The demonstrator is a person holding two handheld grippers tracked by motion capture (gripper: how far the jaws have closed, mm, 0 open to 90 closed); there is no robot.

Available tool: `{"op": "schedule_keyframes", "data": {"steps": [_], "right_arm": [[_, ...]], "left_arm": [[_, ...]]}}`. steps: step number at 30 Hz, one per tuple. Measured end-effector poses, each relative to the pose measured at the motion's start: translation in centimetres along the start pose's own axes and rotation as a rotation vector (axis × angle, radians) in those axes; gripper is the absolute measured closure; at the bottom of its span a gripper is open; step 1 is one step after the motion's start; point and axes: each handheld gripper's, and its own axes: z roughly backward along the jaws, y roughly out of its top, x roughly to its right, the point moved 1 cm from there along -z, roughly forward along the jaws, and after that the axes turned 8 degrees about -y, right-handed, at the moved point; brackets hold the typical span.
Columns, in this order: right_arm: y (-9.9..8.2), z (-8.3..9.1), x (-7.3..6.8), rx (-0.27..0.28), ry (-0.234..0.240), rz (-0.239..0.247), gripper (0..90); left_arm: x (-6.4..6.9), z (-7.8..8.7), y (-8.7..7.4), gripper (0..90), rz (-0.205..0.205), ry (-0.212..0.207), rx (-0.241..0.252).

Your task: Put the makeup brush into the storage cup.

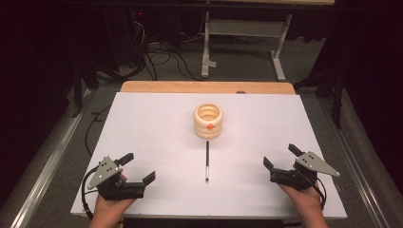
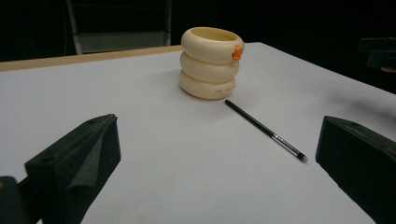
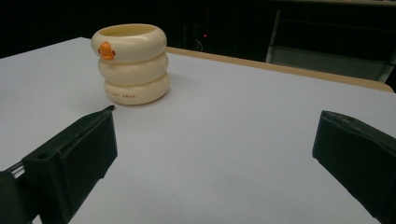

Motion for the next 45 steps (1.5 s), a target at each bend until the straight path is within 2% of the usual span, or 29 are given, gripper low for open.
{"op": "schedule_keyframes", "data": {"steps": [14, 22, 30, 36, 42, 43, 45], "right_arm": [[-0.1, -0.1, 0.1, -0.003, -0.009, 0.01, 1.5], [-0.1, -0.2, 0.1, -0.006, -0.019, 0.014, 2.0], [-0.2, -0.4, 0.1, -0.016, -0.035, 0.019, 2.1], [0.0, -0.4, 0.1, -0.018, -0.054, 0.054, 2.3], [0.5, -0.7, 0.3, -0.048, -0.045, 0.023, 2.2], [0.7, -0.8, 0.3, -0.062, -0.049, 0.067, 2.1], [0.7, -0.8, 0.2, -0.067, -0.051, 0.076, 2.1]], "left_arm": [[0.0, 0.0, 0.0, 0.8, -0.001, 0.004, -0.009], [0.0, -0.3, -0.2, 0.8, 0.003, 0.005, -0.032], [-0.3, -0.8, -0.5, 0.8, 0.024, 0.025, -0.086], [-0.5, -1.1, -0.7, 0.8, 0.047, 0.037, -0.132], [-0.9, -1.3, -1.1, 0.8, 0.062, 0.057, -0.176], [-0.9, -1.4, -1.1, 0.8, 0.064, 0.059, -0.188], [-1.0, -1.6, -1.0, 0.8, 0.073, 0.068, -0.205]]}}
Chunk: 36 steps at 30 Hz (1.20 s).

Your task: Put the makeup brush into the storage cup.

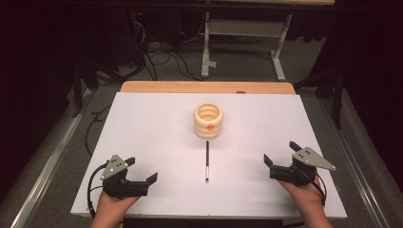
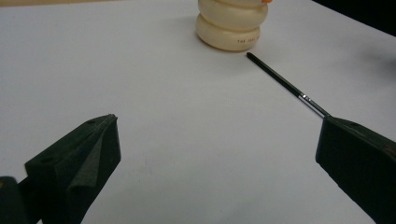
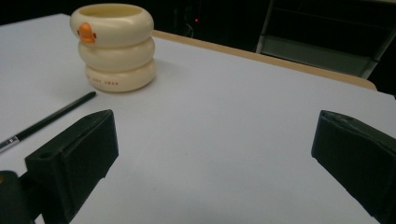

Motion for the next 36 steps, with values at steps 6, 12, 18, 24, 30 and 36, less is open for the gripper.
{"op": "schedule_keyframes", "data": {"steps": [6, 12, 18, 24, 30, 36], "right_arm": [[-0.2, 0.2, -0.1, 0.011, 0.004, -0.008, 2.0], [-0.1, 0.3, 0.0, 0.015, 0.005, -0.001, 1.5], [-0.1, 0.4, 0.0, 0.016, 0.008, -0.006, 1.3], [0.0, 0.6, -0.1, 0.026, 0.018, -0.005, 1.3], [0.1, 0.7, 0.0, 0.028, 0.018, -0.013, 1.3], [0.0, 0.6, -0.1, 0.023, 0.027, -0.01, 1.3]], "left_arm": [[0.1, -0.5, 1.2, 0.2, 0.054, 0.028, -0.06], [-0.1, -1.3, 2.9, 0.2, 0.065, 0.044, -0.151], [-0.1, -1.9, 4.4, 0.2, 0.088, 0.038, -0.2], [0.5, -2.9, 5.4, 0.2, 0.095, 0.028, -0.307], [0.7, -4.2, 5.8, 0.2, 0.138, 0.015, -0.382], [1.0, -5.4, 5.8, 0.1, 0.154, 0.011, -0.436]]}}
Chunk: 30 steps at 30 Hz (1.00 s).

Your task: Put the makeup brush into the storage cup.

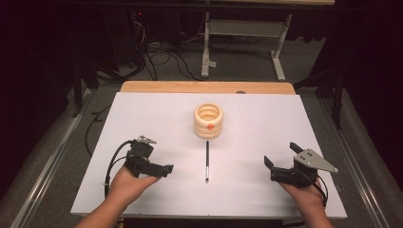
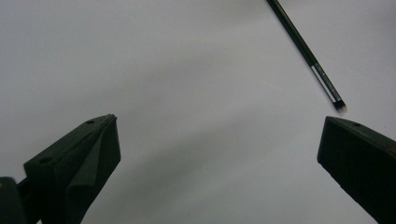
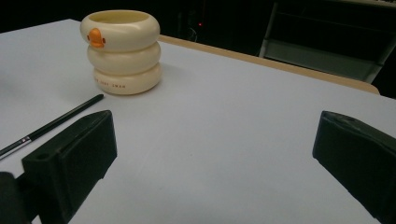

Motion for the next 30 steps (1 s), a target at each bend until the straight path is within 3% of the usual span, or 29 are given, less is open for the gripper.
{"op": "schedule_keyframes", "data": {"steps": [23, 30], "right_arm": [[-0.4, -0.6, -0.7, -0.031, 0.013, 0.01, 1.3], [-0.3, -0.4, -0.7, -0.015, 0.022, 0.015, 1.3]], "left_arm": [[2.0, -3.9, 0.9, 0.6, -0.019, -0.01, -0.157], [3.4, -4.9, 2.3, 0.6, -0.028, -0.028, -0.217]]}}
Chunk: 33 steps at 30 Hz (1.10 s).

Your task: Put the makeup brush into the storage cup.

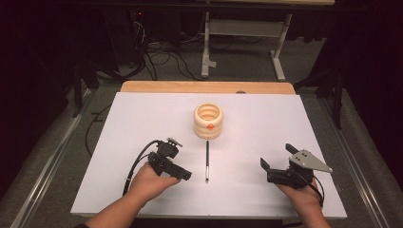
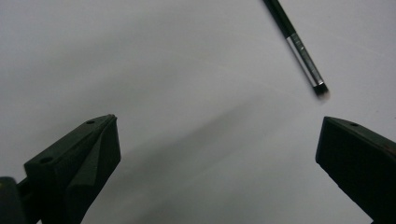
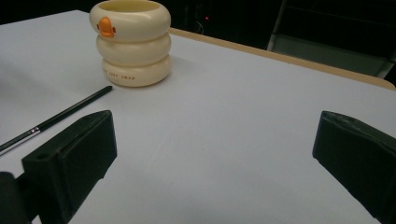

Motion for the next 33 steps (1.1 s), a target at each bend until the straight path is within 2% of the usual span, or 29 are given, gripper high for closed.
{"op": "schedule_keyframes", "data": {"steps": [7, 15, 16, 22, 23, 28, 33], "right_arm": [[0.0, 0.1, 0.0, -0.001, -0.003, -0.005, 1.3], [0.1, 0.3, -0.2, 0.001, 0.002, -0.012, 1.3], [0.1, 0.3, -0.2, 0.006, 0.004, 0.0, 1.3], [0.1, 0.3, -0.1, 0.008, 0.004, 0.002, 1.3], [0.1, 0.3, -0.2, 0.004, 0.003, -0.01, 1.3], [0.1, 0.3, -0.1, 0.008, 0.003, -0.001, 1.3], [0.0, 0.3, -0.1, 0.007, 0.003, -0.004, 1.3]], "left_arm": [[1.0, -0.7, 1.6, 0.6, 0.0, 0.003, -0.04], [1.8, -1.7, 2.9, 0.7, 0.022, -0.014, -0.054], [1.9, -1.9, 3.0, 0.7, 0.026, -0.019, -0.052], [2.2, -2.7, 4.0, 1.0, 0.047, -0.022, -0.067], [2.2, -2.8, 4.0, 1.8, 0.049, -0.022, -0.069], [2.6, -3.2, 4.5, 6.6, 0.045, -0.017, -0.055], [3.2, -3.9, 4.8, 12.2, 0.036, -0.02, -0.073]]}}
